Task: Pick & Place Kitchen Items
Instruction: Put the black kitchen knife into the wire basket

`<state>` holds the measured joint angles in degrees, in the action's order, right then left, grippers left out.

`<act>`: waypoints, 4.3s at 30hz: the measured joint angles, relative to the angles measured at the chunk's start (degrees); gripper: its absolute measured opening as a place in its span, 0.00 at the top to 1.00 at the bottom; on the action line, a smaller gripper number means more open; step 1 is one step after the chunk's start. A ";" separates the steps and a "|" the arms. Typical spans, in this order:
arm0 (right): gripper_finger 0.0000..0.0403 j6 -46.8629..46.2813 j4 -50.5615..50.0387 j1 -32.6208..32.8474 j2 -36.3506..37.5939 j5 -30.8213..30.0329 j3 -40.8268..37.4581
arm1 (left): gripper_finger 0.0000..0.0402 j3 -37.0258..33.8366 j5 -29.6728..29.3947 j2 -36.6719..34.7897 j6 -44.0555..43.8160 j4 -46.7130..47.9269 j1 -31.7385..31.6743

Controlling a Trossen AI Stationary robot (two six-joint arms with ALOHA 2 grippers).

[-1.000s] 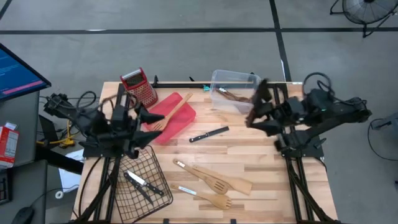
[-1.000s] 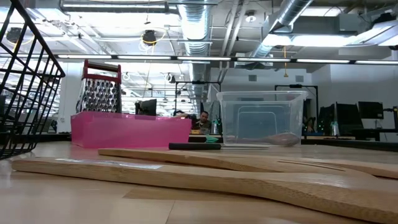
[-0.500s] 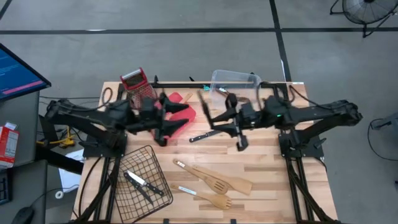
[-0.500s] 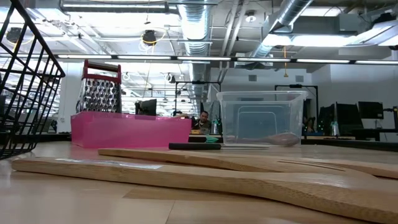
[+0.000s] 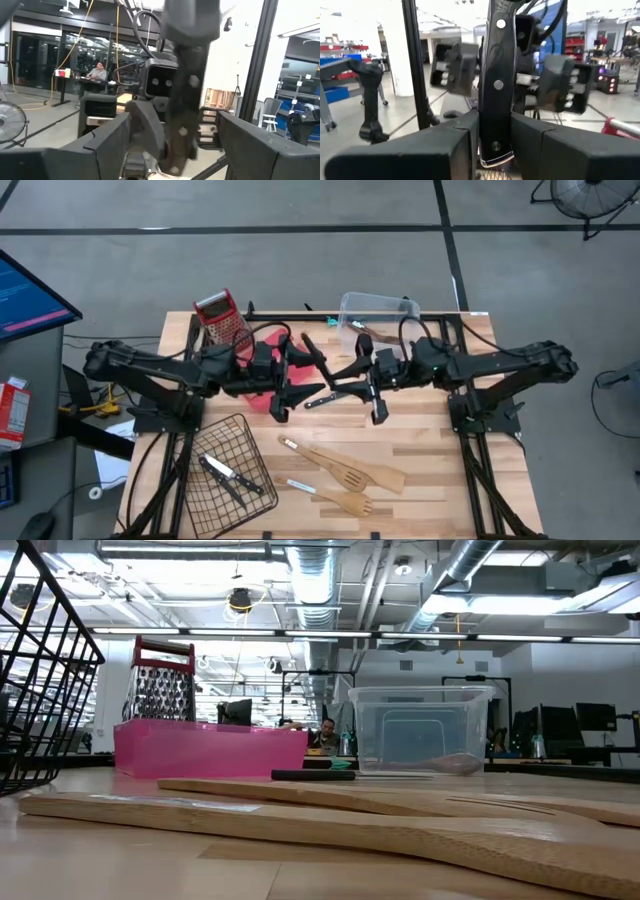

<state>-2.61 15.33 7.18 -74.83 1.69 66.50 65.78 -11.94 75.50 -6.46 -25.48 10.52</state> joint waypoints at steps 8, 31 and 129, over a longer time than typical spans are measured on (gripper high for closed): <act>0.80 -0.89 -0.58 -0.62 -1.09 0.00 0.02 | 0.40 0.00 0.10 2.12 -2.68 -1.50 -1.09; 0.63 -3.27 -1.53 -0.54 -1.29 -3.50 0.02 | 0.84 0.00 -0.49 1.61 -4.58 -1.07 -1.29; 0.61 -9.44 -31.63 8.83 17.35 -10.60 -0.44 | 0.79 -27.45 16.30 -1.95 -16.46 67.32 34.71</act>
<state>-12.05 -16.29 16.01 -57.47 -8.91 66.06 38.33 4.36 73.56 -22.92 41.85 45.23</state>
